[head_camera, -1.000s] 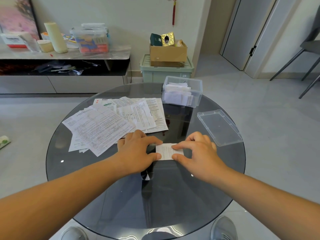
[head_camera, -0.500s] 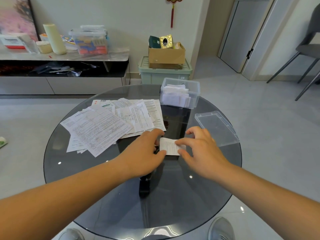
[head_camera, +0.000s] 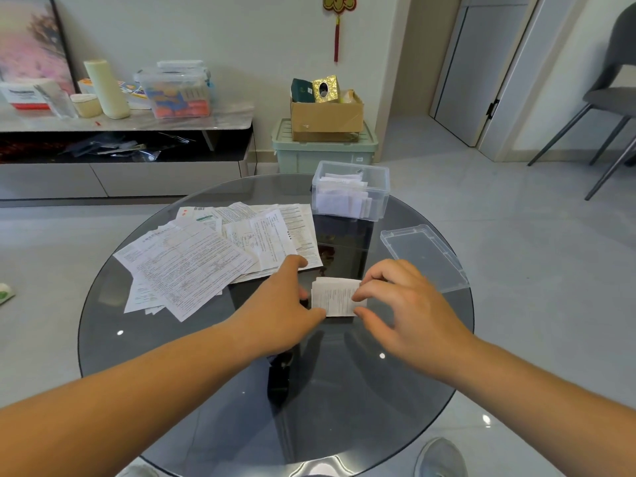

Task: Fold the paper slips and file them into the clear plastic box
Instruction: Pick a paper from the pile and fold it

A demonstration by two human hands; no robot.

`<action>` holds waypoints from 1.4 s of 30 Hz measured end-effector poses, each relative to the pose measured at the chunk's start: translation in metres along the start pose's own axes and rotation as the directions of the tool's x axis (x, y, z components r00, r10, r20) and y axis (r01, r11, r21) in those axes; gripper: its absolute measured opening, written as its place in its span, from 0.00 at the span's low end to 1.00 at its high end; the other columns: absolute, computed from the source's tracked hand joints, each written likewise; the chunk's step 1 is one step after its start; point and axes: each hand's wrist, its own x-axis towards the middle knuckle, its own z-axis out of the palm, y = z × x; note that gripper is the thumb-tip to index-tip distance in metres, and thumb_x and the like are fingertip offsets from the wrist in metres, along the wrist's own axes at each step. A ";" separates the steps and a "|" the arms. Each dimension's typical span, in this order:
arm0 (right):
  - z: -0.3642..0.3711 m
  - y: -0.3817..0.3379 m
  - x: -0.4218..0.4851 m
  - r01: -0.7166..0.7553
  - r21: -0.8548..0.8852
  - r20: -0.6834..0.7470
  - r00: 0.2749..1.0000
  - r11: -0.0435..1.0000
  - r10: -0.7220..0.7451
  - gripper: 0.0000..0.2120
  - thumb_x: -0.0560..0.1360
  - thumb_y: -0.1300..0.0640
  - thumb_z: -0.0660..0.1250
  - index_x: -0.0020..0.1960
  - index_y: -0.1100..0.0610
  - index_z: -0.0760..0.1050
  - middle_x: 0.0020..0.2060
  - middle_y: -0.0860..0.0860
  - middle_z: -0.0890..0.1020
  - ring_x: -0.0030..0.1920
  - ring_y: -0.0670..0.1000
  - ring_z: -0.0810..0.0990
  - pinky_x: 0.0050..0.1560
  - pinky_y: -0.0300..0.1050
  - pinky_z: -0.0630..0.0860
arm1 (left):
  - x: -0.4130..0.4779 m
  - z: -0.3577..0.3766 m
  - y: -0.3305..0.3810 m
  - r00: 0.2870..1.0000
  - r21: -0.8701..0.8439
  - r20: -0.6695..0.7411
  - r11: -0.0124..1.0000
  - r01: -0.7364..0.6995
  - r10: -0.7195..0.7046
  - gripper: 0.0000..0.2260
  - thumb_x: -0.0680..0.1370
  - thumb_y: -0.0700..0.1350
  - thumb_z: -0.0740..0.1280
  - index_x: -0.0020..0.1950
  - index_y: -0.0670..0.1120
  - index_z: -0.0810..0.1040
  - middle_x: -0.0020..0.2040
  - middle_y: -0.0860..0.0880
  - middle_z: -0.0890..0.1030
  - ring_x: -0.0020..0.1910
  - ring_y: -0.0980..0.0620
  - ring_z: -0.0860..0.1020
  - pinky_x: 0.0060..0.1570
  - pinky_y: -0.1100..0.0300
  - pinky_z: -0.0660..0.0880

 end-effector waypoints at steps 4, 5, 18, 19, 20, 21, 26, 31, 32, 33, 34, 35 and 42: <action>0.004 -0.001 0.001 0.037 -0.077 -0.003 0.999 0.996 -0.037 0.06 0.76 0.50 0.67 0.49 0.51 0.81 0.49 0.44 0.78 0.51 0.49 0.73 0.48 0.46 0.74 | 0.009 0.004 0.001 1.000 -0.027 -0.009 1.000 0.009 -0.009 0.30 0.77 0.44 0.72 0.74 0.52 0.61 0.47 0.53 0.79 0.40 0.53 0.83 0.43 0.62 0.81; 0.005 -0.001 0.002 0.027 -0.097 -0.006 1.000 0.995 -0.028 0.07 0.76 0.50 0.66 0.49 0.50 0.81 0.49 0.44 0.79 0.51 0.49 0.74 0.49 0.45 0.73 | 0.012 0.004 0.002 1.000 -0.039 -0.007 0.999 0.015 -0.015 0.29 0.77 0.43 0.71 0.74 0.51 0.61 0.46 0.52 0.79 0.39 0.53 0.83 0.41 0.62 0.81; 0.009 0.003 0.013 -0.108 -0.134 0.214 0.967 0.985 0.136 0.18 0.82 0.44 0.58 0.67 0.47 0.77 0.66 0.44 0.77 0.68 0.49 0.71 0.69 0.48 0.64 | 0.050 0.008 0.017 0.997 -0.022 -0.067 0.999 -0.047 0.045 0.21 0.79 0.44 0.69 0.69 0.51 0.67 0.49 0.52 0.81 0.46 0.52 0.82 0.49 0.57 0.81; 0.010 0.003 0.015 -0.108 -0.140 0.223 0.965 0.984 0.138 0.19 0.82 0.43 0.57 0.69 0.47 0.75 0.68 0.44 0.75 0.70 0.49 0.69 0.70 0.48 0.62 | 0.050 0.004 0.014 0.994 -0.016 -0.097 0.998 -0.061 0.059 0.19 0.79 0.46 0.69 0.67 0.52 0.67 0.47 0.53 0.81 0.45 0.54 0.82 0.48 0.57 0.80; 0.011 0.002 0.018 -0.110 -0.146 0.228 0.963 0.983 0.142 0.20 0.83 0.43 0.56 0.70 0.47 0.74 0.70 0.44 0.74 0.71 0.49 0.68 0.71 0.47 0.61 | 0.049 -0.002 0.011 0.988 0.013 -0.132 0.997 -0.076 0.077 0.16 0.79 0.48 0.68 0.66 0.52 0.69 0.46 0.55 0.80 0.44 0.56 0.81 0.48 0.59 0.80; 0.012 0.002 0.021 -0.114 -0.152 0.231 0.962 0.982 0.147 0.20 0.83 0.42 0.55 0.71 0.47 0.73 0.70 0.44 0.73 0.71 0.48 0.67 0.71 0.47 0.60 | 0.047 -0.008 0.006 0.981 0.058 -0.166 0.994 -0.089 0.098 0.14 0.79 0.49 0.68 0.64 0.53 0.71 0.44 0.56 0.80 0.44 0.57 0.80 0.47 0.60 0.79; 0.020 0.007 0.039 -0.120 -0.191 0.216 0.963 0.974 0.161 0.20 0.82 0.42 0.56 0.69 0.48 0.73 0.66 0.45 0.74 0.68 0.50 0.68 0.69 0.47 0.61 | 0.036 -0.040 -0.026 0.964 0.240 -0.230 0.967 -0.079 0.135 0.09 0.79 0.51 0.66 0.59 0.53 0.77 0.47 0.58 0.78 0.44 0.59 0.78 0.48 0.59 0.78; 0.020 0.010 0.045 -0.112 -0.204 0.130 0.982 0.973 0.140 0.18 0.80 0.44 0.63 0.65 0.49 0.77 0.63 0.43 0.75 0.66 0.49 0.70 0.67 0.45 0.60 | 0.016 -0.058 -0.053 0.947 0.257 -0.280 0.963 -0.086 0.160 0.09 0.79 0.50 0.67 0.58 0.52 0.78 0.47 0.58 0.78 0.44 0.60 0.78 0.47 0.59 0.78; 0.019 0.009 0.044 -0.104 -0.204 0.111 0.985 0.973 0.129 0.17 0.79 0.45 0.64 0.64 0.50 0.78 0.62 0.44 0.76 0.66 0.50 0.71 0.66 0.45 0.61 | 0.012 -0.060 -0.057 0.946 0.253 -0.283 0.963 -0.088 0.161 0.08 0.79 0.49 0.67 0.58 0.52 0.78 0.46 0.58 0.78 0.43 0.60 0.78 0.46 0.60 0.77; 0.019 0.009 0.043 -0.099 -0.201 0.092 0.988 0.974 0.120 0.17 0.78 0.46 0.66 0.63 0.51 0.78 0.61 0.44 0.77 0.65 0.50 0.72 0.64 0.45 0.61 | 0.009 -0.061 -0.061 0.944 0.254 -0.284 0.963 -0.092 0.165 0.08 0.79 0.49 0.67 0.58 0.52 0.78 0.46 0.58 0.78 0.43 0.59 0.78 0.45 0.61 0.76; 0.018 0.009 0.041 -0.095 -0.199 0.077 0.991 0.975 0.112 0.16 0.77 0.46 0.66 0.62 0.51 0.79 0.60 0.45 0.77 0.64 0.51 0.73 0.63 0.45 0.61 | 0.006 -0.063 -0.064 0.944 0.255 -0.285 0.962 -0.095 0.169 0.08 0.79 0.49 0.67 0.58 0.52 0.78 0.45 0.58 0.78 0.43 0.59 0.78 0.44 0.62 0.76; 0.018 0.008 0.039 -0.090 -0.199 0.068 0.992 0.976 0.105 0.17 0.76 0.45 0.65 0.61 0.51 0.80 0.59 0.45 0.78 0.63 0.51 0.74 0.62 0.45 0.62 | 0.003 -0.064 -0.067 0.942 0.255 -0.287 0.962 -0.099 0.173 0.07 0.79 0.48 0.67 0.57 0.52 0.78 0.45 0.58 0.78 0.42 0.59 0.78 0.43 0.63 0.75; 0.015 0.005 0.032 -0.082 -0.187 0.027 0.996 0.979 0.089 0.16 0.74 0.45 0.64 0.57 0.50 0.81 0.55 0.44 0.79 0.59 0.50 0.75 0.58 0.45 0.63 | -0.002 -0.067 -0.076 0.937 0.270 -0.300 0.958 -0.095 0.177 0.06 0.80 0.49 0.67 0.56 0.52 0.78 0.44 0.59 0.78 0.41 0.58 0.78 0.43 0.62 0.77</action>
